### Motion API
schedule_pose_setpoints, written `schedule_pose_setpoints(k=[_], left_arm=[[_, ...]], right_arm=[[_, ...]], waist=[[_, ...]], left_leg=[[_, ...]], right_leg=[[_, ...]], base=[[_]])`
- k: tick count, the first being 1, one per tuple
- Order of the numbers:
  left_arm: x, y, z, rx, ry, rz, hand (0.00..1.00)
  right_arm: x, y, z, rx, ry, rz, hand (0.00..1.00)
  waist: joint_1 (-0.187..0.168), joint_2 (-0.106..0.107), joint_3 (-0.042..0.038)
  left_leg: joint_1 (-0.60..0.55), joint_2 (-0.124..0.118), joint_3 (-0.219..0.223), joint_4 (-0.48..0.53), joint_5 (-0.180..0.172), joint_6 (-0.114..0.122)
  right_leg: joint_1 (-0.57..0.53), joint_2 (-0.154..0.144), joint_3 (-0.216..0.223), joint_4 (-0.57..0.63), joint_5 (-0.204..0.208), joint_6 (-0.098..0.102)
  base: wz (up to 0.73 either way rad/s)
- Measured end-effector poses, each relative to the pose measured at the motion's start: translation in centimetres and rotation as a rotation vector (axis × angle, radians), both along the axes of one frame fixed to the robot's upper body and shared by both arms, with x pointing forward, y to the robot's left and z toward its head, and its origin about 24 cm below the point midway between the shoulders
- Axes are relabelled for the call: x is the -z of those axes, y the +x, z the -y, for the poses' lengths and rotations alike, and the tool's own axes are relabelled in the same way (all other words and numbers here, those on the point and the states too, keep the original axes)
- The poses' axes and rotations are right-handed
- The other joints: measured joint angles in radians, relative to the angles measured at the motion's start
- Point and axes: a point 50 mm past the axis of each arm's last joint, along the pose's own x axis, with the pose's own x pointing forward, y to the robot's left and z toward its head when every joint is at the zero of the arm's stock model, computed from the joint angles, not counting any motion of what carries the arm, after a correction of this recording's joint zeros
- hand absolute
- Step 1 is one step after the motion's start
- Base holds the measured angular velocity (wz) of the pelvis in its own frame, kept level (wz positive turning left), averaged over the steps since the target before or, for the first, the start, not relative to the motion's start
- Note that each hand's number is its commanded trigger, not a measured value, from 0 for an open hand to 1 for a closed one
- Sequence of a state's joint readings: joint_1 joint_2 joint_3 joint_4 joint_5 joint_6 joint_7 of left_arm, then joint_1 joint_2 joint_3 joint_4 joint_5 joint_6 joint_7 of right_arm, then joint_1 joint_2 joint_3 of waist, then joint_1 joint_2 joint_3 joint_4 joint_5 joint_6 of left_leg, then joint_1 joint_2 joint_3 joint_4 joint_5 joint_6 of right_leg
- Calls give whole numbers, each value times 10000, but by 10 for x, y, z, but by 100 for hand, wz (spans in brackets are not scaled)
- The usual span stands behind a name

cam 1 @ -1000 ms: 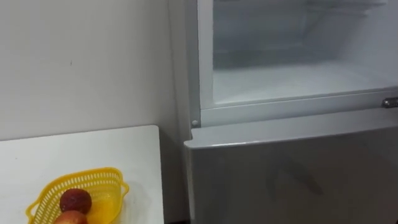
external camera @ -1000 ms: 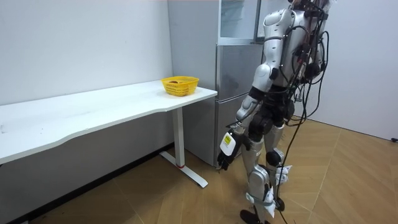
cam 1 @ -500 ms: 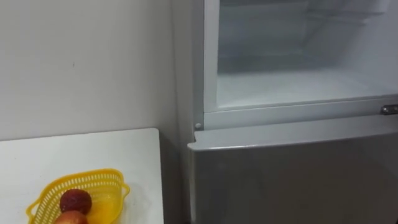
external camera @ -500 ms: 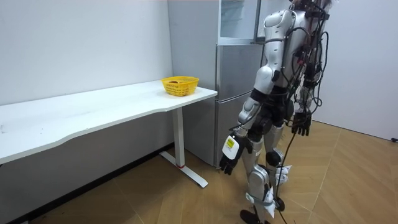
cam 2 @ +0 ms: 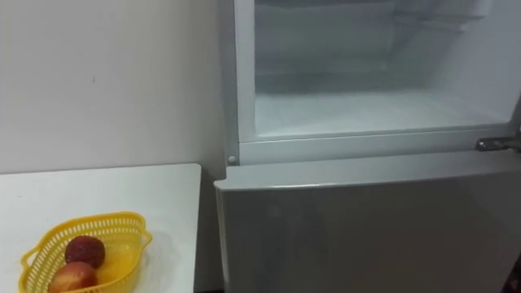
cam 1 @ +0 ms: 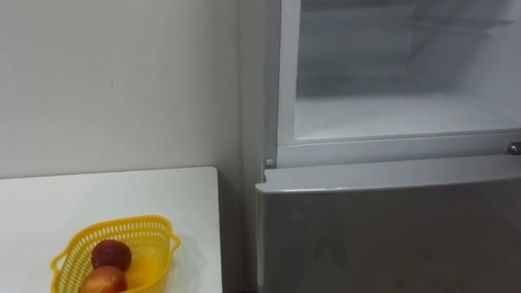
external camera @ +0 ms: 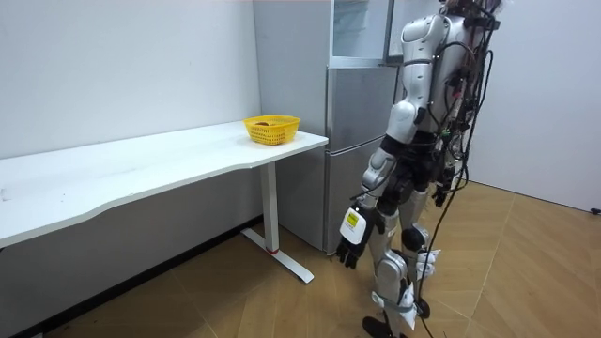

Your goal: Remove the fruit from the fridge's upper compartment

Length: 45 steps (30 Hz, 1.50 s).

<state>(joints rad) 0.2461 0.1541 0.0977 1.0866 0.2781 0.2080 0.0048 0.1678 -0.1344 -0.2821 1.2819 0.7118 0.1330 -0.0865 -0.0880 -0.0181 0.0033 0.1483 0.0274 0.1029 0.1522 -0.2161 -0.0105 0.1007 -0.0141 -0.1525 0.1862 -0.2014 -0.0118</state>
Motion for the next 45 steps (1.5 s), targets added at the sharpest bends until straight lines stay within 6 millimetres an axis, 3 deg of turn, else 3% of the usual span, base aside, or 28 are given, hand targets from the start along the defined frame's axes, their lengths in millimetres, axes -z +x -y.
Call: schedule_pose_setpoints(k=[5,7,12,14,19,20,26,28,30,34,38,45], left_arm=[[-1,-6,-1,-551,69,130,0],[-2,-4,-3,-934,116,279,0],[-5,10,-7,-898,249,966,0],[-7,14,-9,-933,349,1245,0],[-13,21,-19,-962,673,1821,0],[-14,22,-22,-912,754,1895,0],[-19,16,-27,-840,1124,2115,0],[-19,19,-27,-796,1193,2235,0],[-19,19,-26,-791,1168,2247,0],[-19,24,-26,-731,1106,2444,0],[-18,21,-25,-740,1043,2374,0],[-15,14,-21,-712,676,2094,0]], right_arm=[[-1,-26,-4,6161,256,854,0],[-2,-26,1,7761,88,1101,0],[-12,-3,30,10398,-648,2201,0],[-24,23,53,11030,-1172,3176,0],[-65,79,96,11054,-1985,5348,0],[-76,91,104,10969,-2216,5686,0],[-136,112,146,11762,-3555,7163,0],[-146,114,154,12039,-3906,7276,0],[-160,121,158,12375,-3958,7615,0],[-207,145,168,12124,-4594,9232,0],[-248,152,172,11756,-5187,11111,0],[-269,164,168,10638,-5438,13038,0]], waist=[[-542,-49,-36],[-713,-85,-55],[-999,-198,-57],[-1076,-265,-70],[-1230,-369,-15],[-1231,-446,-39],[-1273,-474,-21],[-1268,-496,-16],[-1299,-502,-10],[-1402,-494,-8],[-1278,-404,-14],[-1195,-368,17]], left_leg=[[-19,-36,100,9,3,0],[-15,-38,217,15,3,0],[6,-65,346,8,3,1],[30,-68,424,10,4,1],[-92,-62,491,17,4,1],[-183,-57,487,18,5,2],[-366,-53,500,7,7,3],[-366,-50,501,-17,9,4],[-432,-51,502,-30,10,3],[-484,-55,549,-21,9,3],[-476,-37,552,-18,9,3],[-490,-45,559,-21,9,3]], right_leg=[[-54,-5,159,4,-20,15],[-114,-12,247,41,-42,18],[-201,-22,448,207,-94,47],[-217,-15,549,270,-93,48],[-474,-14,572,324,-131,51],[-587,-6,572,342,-133,50],[-788,17,634,352,-95,47],[-796,19,636,374,-89,43],[-818,22,667,401,-89,43],[-828,35,676,345,-79,47],[-826,48,673,349,-69,28],[-842,36,688,350,-67,26]], base=[[-8],[-22],[-11],[-12],[0],[4],[-1],[-2],[-5],[-1],[-1],[0]])
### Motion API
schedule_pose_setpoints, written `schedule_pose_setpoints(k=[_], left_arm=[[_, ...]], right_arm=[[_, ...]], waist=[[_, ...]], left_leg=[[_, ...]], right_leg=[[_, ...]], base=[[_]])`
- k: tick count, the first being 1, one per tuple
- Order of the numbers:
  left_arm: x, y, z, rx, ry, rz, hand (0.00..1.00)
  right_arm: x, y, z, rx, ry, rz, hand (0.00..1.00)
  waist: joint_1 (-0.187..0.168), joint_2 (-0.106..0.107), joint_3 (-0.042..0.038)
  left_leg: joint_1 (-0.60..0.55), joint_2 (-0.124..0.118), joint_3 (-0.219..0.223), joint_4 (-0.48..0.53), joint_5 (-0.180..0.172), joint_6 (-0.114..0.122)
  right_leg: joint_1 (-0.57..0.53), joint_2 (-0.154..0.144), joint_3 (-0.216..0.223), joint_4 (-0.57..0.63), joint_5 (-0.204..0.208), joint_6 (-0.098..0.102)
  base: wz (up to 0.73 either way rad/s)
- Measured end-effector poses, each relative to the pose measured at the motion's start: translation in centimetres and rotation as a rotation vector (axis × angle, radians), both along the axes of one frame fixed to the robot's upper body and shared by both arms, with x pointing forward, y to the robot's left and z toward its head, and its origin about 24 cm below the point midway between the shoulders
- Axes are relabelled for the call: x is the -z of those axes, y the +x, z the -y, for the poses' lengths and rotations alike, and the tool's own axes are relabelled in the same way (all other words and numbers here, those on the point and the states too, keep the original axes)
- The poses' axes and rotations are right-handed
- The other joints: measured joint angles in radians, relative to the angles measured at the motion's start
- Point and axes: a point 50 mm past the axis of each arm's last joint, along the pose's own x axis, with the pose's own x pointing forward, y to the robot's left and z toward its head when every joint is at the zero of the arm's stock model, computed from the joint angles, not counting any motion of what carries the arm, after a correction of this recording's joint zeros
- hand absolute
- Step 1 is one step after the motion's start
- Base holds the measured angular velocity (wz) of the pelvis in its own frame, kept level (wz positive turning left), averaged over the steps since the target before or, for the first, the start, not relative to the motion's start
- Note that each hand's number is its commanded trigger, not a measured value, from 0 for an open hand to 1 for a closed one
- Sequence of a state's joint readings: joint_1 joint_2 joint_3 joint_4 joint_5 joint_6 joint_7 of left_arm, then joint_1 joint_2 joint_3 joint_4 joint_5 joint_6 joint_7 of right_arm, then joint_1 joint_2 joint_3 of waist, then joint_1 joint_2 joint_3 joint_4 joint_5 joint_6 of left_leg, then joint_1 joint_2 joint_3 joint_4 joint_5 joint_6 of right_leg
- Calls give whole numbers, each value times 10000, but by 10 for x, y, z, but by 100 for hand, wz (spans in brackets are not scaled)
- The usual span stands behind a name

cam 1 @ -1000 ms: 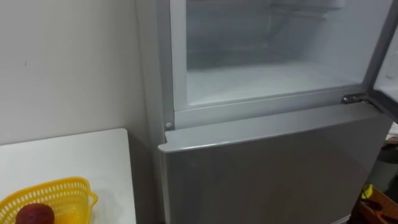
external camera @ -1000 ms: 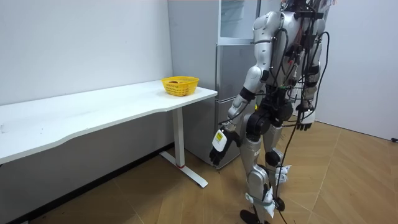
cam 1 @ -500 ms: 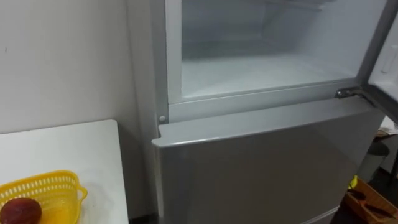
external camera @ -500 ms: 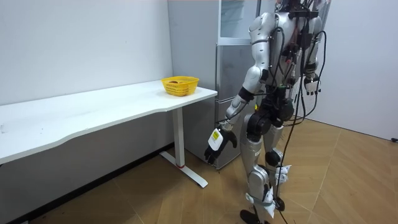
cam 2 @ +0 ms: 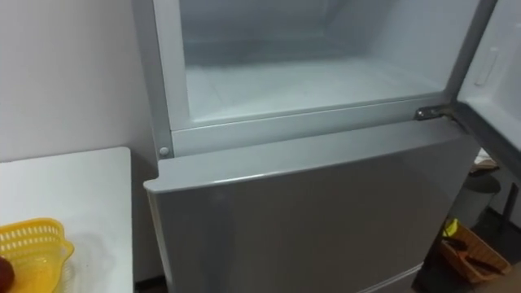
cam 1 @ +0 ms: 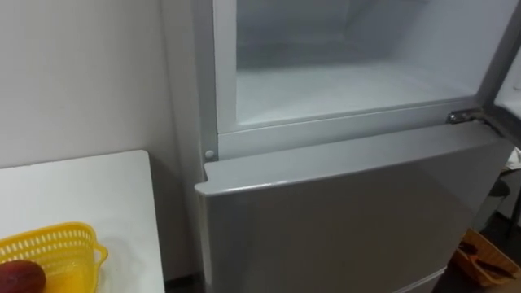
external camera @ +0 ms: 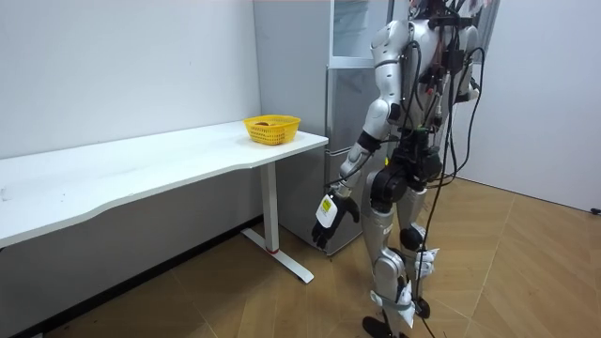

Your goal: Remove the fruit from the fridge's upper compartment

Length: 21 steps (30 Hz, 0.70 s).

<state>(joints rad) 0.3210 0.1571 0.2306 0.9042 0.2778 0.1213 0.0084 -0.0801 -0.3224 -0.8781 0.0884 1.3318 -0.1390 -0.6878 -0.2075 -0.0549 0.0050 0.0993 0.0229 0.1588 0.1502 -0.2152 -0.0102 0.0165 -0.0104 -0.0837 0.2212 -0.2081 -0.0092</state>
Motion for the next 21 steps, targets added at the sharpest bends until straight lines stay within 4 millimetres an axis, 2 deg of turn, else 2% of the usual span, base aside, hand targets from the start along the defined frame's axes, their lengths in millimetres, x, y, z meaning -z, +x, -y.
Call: schedule_pose_setpoints(k=[2,5,8,10,12,14,16,17,21], left_arm=[[2,-2,5,-37,-206,-38,0],[4,-2,11,5,-513,-67,0],[5,-7,12,4,-617,-90,0],[7,-14,13,-112,-675,-321,0],[7,-23,12,-171,-670,-559,0],[6,-29,9,-124,-667,-799,0],[6,-30,8,-109,-690,-861,0],[6,-31,7,-112,-694,-899,0],[4,-31,1,-45,-557,-928,0]], right_arm=[[-14,11,-7,-793,-1062,630,0],[-34,30,-25,-2425,-3222,1353,0],[-41,45,-46,-4376,-5225,1517,0],[-41,48,-50,-4877,-5782,1648,0],[-42,52,-55,-5402,-6393,1580,0],[-44,55,-61,-6043,-7073,1663,0],[-46,58,-65,-6518,-7649,1817,0],[-47,60,-69,-6897,-8133,1789,0],[-44,60,-77,-8144,-9633,1170,0]], waist=[[50,87,-9],[80,251,-92],[279,232,-104],[291,220,-102],[257,162,-83],[236,-33,-23],[234,-198,-52],[236,-279,-103],[340,-411,-189]], left_leg=[[-3,1,14,3,0,0],[24,15,15,21,-1,0],[177,73,53,13,-1,-2],[235,93,36,23,-2,-3],[291,127,9,30,-2,-4],[308,170,-2,100,-3,-8],[289,201,-2,181,-3,-9],[279,220,-4,184,-5,-11],[287,232,2,186,-3,-16]], right_leg=[[-11,-9,-18,-1,1,1],[17,2,14,11,14,-17],[124,54,31,8,47,-65],[177,69,12,11,51,-73],[176,98,13,12,69,-107],[144,108,4,2,36,-163],[171,129,-9,-13,49,-186],[177,136,-13,-24,64,-205],[200,179,-40,-31,116,-219]], base=[[-4],[0],[-6],[0],[-2],[2],[5],[3],[-1]])
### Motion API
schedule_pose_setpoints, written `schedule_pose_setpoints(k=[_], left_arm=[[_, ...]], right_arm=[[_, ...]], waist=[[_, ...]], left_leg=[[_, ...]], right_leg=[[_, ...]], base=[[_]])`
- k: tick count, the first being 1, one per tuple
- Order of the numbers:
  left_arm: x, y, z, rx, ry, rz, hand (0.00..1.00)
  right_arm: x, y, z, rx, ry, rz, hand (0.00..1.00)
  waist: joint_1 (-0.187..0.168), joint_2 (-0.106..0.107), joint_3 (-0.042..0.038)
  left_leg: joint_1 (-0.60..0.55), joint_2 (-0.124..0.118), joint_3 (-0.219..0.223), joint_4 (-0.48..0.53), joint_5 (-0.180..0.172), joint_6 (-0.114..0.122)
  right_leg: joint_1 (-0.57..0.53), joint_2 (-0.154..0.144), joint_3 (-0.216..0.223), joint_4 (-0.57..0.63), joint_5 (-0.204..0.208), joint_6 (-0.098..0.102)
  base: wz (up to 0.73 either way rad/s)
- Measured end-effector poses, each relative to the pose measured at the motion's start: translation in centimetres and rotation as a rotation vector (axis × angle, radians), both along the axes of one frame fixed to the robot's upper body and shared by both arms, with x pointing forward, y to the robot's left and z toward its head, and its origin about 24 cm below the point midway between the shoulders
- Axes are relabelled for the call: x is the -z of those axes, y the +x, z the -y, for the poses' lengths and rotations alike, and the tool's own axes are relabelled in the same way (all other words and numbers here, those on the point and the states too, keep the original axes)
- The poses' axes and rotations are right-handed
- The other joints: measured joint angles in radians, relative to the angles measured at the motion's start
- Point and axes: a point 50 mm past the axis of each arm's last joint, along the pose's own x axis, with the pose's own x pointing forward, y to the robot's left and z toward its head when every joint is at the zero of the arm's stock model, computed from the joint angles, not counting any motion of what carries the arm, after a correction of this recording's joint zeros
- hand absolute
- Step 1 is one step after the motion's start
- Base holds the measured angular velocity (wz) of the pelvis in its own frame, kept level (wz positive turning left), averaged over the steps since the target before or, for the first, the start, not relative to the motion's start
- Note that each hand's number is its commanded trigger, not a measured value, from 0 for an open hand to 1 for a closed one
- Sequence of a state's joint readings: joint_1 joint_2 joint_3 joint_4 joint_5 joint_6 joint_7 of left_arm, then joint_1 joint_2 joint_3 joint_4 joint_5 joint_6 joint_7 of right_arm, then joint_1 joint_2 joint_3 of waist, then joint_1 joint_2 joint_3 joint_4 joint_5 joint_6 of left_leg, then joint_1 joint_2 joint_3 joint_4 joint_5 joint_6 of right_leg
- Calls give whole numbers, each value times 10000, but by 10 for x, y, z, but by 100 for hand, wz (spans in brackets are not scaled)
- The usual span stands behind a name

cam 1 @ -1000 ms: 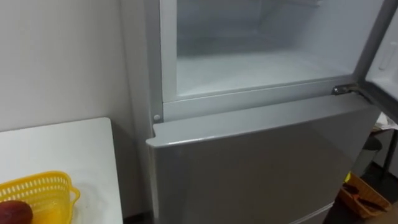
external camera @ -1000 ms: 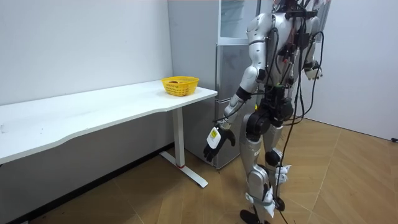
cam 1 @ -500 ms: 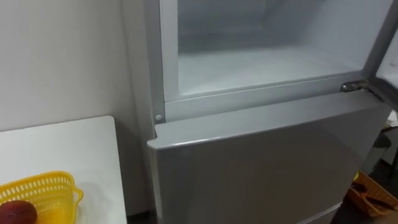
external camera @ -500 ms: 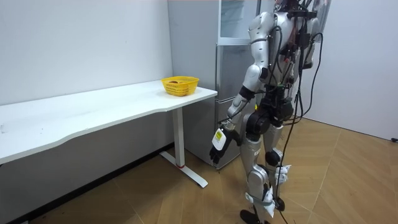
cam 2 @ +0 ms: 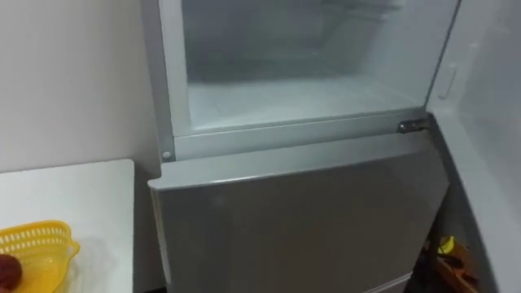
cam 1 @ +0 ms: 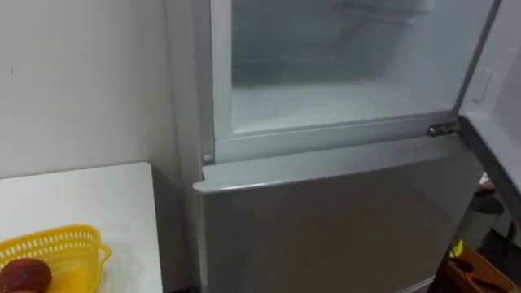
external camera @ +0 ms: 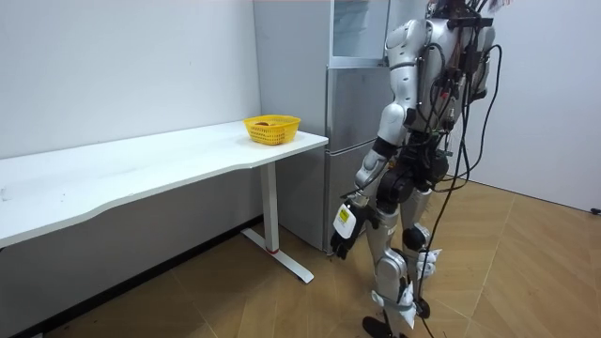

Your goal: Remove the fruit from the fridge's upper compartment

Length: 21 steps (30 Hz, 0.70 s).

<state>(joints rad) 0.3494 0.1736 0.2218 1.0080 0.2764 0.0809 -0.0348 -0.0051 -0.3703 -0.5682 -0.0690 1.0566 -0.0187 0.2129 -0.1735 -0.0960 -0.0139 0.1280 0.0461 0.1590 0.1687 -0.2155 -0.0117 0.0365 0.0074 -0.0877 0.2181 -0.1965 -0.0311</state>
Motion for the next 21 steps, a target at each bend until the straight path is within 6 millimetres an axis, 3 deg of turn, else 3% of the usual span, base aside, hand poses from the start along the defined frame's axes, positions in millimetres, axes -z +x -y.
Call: schedule_pose_setpoints(k=[5,9,14,21], left_arm=[[0,0,-4,306,53,-198,0],[-1,0,-8,653,155,-391,0],[0,6,-6,999,113,-357,0],[0,8,-6,1008,92,-342,0]], right_arm=[[13,0,-8,-998,-913,-635,0],[18,6,-13,-1905,-1405,-1088,0],[32,11,-32,-3513,-1662,-1597,0],[33,10,-32,-3542,-1671,-1640,0]], waist=[[402,-136,11],[448,-209,66],[491,-189,73],[686,-120,71]], left_leg=[[50,-28,17,-25,-3,-2],[48,-37,5,-28,-7,-6],[31,-37,-145,-35,-64,-25],[-22,-40,-298,2,-77,-29]], right_leg=[[145,-27,22,28,64,36],[144,-42,-15,20,75,55],[147,-63,-195,-51,82,69],[271,-67,-366,-162,136,81]], base=[[-3],[5],[9],[8]])
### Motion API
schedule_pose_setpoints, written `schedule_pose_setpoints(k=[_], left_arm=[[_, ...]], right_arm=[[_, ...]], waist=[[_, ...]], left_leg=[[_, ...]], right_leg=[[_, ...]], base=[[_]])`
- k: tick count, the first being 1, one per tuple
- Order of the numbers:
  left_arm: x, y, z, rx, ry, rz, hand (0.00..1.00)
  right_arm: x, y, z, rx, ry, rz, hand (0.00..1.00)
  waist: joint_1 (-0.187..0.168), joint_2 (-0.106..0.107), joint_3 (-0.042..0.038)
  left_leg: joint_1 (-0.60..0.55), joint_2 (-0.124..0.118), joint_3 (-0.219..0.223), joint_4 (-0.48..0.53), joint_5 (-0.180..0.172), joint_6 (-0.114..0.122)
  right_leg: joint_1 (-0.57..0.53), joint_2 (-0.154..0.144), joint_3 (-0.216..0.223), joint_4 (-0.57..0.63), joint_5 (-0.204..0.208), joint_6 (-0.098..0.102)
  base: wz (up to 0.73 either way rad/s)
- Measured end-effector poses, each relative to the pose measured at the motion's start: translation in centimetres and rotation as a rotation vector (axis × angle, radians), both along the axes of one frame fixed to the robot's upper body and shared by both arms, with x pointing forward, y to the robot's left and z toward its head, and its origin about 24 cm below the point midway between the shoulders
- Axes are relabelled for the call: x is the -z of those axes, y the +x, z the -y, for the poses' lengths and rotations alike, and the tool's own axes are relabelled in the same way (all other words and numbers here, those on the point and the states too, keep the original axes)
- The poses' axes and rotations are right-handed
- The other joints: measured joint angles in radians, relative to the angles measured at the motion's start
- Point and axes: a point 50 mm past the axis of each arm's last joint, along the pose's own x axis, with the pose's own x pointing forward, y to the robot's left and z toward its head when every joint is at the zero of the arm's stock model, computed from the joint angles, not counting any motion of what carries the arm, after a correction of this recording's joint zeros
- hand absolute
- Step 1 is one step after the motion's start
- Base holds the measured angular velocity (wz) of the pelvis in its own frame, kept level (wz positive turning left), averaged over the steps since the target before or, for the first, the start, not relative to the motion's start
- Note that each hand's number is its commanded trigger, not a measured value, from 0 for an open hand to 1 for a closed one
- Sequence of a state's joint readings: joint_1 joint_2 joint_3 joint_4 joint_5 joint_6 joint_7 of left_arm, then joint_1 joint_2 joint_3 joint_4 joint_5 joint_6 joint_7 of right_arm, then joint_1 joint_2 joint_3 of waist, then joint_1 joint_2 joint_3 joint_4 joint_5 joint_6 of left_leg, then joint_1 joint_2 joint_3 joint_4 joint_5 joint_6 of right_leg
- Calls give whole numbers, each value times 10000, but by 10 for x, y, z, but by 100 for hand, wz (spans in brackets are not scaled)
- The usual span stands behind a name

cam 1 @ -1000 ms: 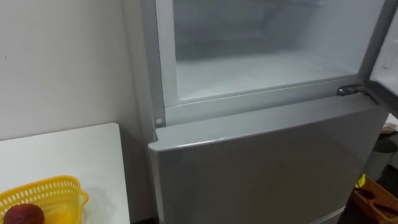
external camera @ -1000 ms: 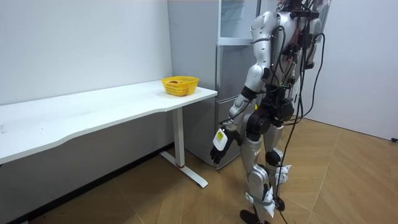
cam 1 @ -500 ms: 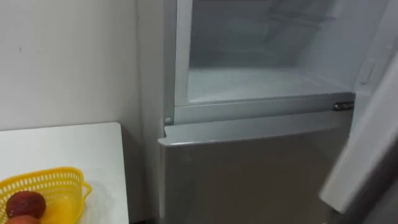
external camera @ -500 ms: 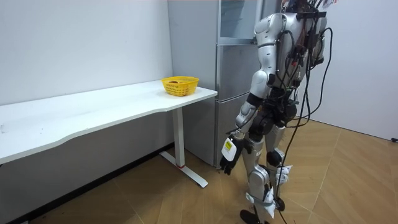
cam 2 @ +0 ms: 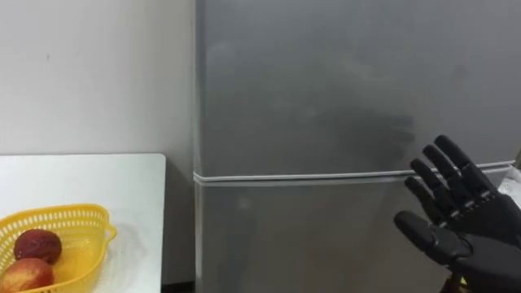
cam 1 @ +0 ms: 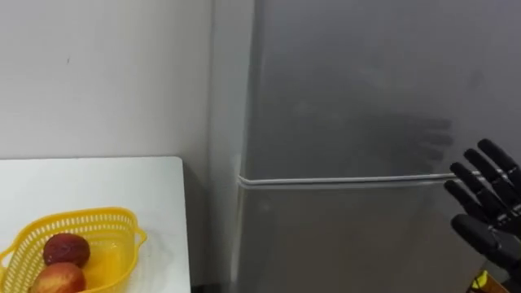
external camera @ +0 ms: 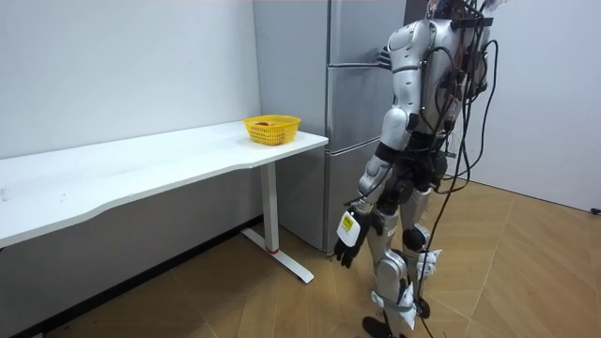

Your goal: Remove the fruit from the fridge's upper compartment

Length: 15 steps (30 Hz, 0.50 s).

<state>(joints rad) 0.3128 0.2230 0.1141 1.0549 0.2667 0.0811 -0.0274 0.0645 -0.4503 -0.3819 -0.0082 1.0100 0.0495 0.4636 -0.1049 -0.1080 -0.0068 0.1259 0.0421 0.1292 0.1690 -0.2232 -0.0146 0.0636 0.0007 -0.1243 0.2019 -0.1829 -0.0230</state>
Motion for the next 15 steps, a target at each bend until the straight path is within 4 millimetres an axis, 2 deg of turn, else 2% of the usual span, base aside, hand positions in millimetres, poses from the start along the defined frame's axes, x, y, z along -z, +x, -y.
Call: schedule_pose_setpoints(k=[1,5,9,12,14,15], left_arm=[[0,-2,1,-28,-10,-68,0],[1,-3,2,-107,112,-43,0],[1,-4,2,-108,169,-90,0],[1,-5,2,-137,217,-155,0],[0,-2,0,-144,424,-117,0],[0,0,1,-145,416,-77,0]], right_arm=[[-1,-1,2,169,28,-6,0],[-4,-6,19,1170,248,24,0],[12,-15,44,2649,463,-828,0],[37,-24,56,3533,760,-1974,0],[77,-44,63,4322,1046,-3860,0],[85,-49,64,4472,1083,-4319,0]], waist=[[0,44,32],[-105,85,43],[-189,63,15],[-151,94,19],[-8,56,-59],[24,72,-48]], left_leg=[[20,-6,-13,1,0,0],[-4,-8,-25,-2,1,0],[-35,-12,-45,11,1,0],[55,-3,29,2,1,-2],[109,4,74,-1,2,-2],[97,4,77,-5,2,-2]], right_leg=[[58,-6,-17,-21,1,2],[180,-14,-137,-200,17,13],[199,-11,-150,-349,17,17],[229,4,-65,-333,20,15],[239,14,11,-327,20,15],[224,14,15,-322,20,15]], base=[[0],[8],[9],[-12],[-10],[-5]])
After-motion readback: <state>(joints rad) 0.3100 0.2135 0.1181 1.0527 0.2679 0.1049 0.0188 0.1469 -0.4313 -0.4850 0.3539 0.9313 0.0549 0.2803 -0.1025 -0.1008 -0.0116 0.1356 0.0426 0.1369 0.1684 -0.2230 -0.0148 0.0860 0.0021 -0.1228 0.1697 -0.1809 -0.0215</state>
